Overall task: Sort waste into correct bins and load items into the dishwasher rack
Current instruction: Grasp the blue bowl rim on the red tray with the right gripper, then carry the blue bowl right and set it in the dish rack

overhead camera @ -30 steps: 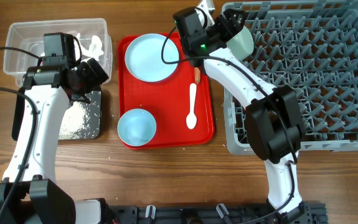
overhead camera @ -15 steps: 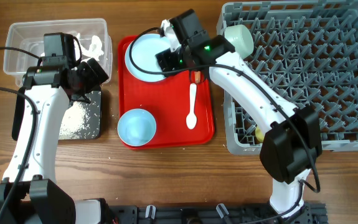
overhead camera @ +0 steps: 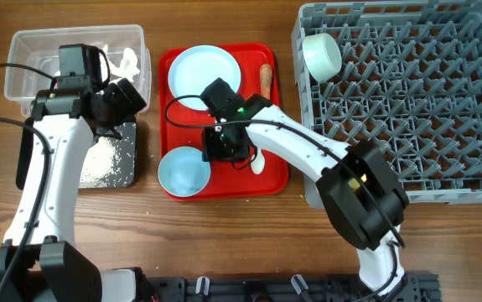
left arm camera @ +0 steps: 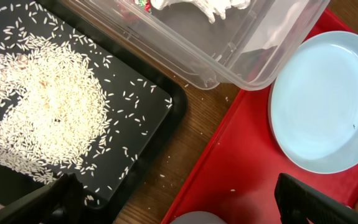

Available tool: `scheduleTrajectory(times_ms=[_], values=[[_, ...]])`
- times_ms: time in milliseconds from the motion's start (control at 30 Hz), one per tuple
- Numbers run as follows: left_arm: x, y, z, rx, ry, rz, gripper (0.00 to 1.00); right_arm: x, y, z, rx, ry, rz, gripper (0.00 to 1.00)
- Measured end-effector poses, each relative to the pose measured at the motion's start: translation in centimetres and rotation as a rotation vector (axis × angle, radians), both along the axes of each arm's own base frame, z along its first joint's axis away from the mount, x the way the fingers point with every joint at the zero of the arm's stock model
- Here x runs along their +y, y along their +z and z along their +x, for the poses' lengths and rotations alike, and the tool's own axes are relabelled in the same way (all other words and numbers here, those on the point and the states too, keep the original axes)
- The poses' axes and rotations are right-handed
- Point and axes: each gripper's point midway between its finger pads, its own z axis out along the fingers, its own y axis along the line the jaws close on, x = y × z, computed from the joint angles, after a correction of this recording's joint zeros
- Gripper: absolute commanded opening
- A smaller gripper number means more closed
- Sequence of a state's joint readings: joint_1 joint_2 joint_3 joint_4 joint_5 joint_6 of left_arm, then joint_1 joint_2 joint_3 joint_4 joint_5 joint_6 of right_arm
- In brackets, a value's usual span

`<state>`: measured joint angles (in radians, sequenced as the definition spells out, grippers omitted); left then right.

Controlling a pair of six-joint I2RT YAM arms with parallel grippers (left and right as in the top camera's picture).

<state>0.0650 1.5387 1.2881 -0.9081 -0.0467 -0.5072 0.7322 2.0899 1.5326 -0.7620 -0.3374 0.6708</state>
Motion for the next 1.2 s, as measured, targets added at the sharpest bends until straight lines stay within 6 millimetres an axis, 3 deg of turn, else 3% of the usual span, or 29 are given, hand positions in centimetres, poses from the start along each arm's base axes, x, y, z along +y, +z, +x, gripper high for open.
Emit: scheduleTrajectory(times_ms=[67, 167, 267, 500, 633, 700, 767, 833, 900, 967, 1033, 1100, 1200], values=[[0.0, 0.0, 0.0, 0.000, 0.000, -0.001, 1.00, 0.0, 0.0, 0.0, 0.000, -0.010, -0.003, 0.38], [0.0, 0.0, 0.0, 0.000, 0.000, 0.000, 1.00, 0.3, 0.0, -0.3, 0.000, -0.015, -0.008, 0.15], [0.0, 0.0, 0.0, 0.000, 0.000, 0.000, 1.00, 0.4, -0.1, -0.4, 0.004, -0.025, -0.012, 0.06], [0.0, 0.0, 0.0, 0.000, 0.000, 0.000, 1.00, 0.2, -0.1, -0.2, 0.003, -0.039, -0.017, 0.04], [0.0, 0.0, 0.0, 0.000, 0.000, 0.000, 1.00, -1.1, 0.0, 1.3, -0.009, -0.070, -0.021, 0.04], [0.0, 0.0, 0.0, 0.000, 0.000, 0.000, 1.00, -2.9, 1.1, 3.1, -0.056, -0.108, -0.030, 0.05], [0.0, 0.0, 0.0, 0.000, 0.000, 0.000, 1.00, -5.1, 3.7, 5.1, -0.140, -0.156, -0.043, 0.04], [0.0, 0.0, 0.0, 0.000, 0.000, 0.000, 1.00, -8.5, 9.2, 7.5, -0.302, -0.239, -0.055, 0.04], [0.0, 0.0, 0.0, 0.000, 0.000, 0.000, 1.00, -13.3, 15.0, 8.6, -0.479, -0.341, -0.129, 0.04], [0.0, 0.0, 0.0, 0.000, 0.000, 0.000, 1.00, -18.4, 19.2, 8.2, -0.616, -0.441, -0.264, 0.04], [0.0, 0.0, 0.0, 0.000, 0.000, 0.000, 1.00, -23.2, 21.8, 7.0, -0.711, -0.516, -0.454, 0.04], [0.0, 0.0, 0.0, 0.000, 0.000, 0.000, 1.00, -27.0, 23.1, 6.0, -0.766, -0.547, -0.656, 0.04], [0.0, 0.0, 0.0, 0.000, 0.000, 0.000, 1.00, -30.7, 24.1, 4.6, -0.785, -0.500, -0.922, 0.04]])
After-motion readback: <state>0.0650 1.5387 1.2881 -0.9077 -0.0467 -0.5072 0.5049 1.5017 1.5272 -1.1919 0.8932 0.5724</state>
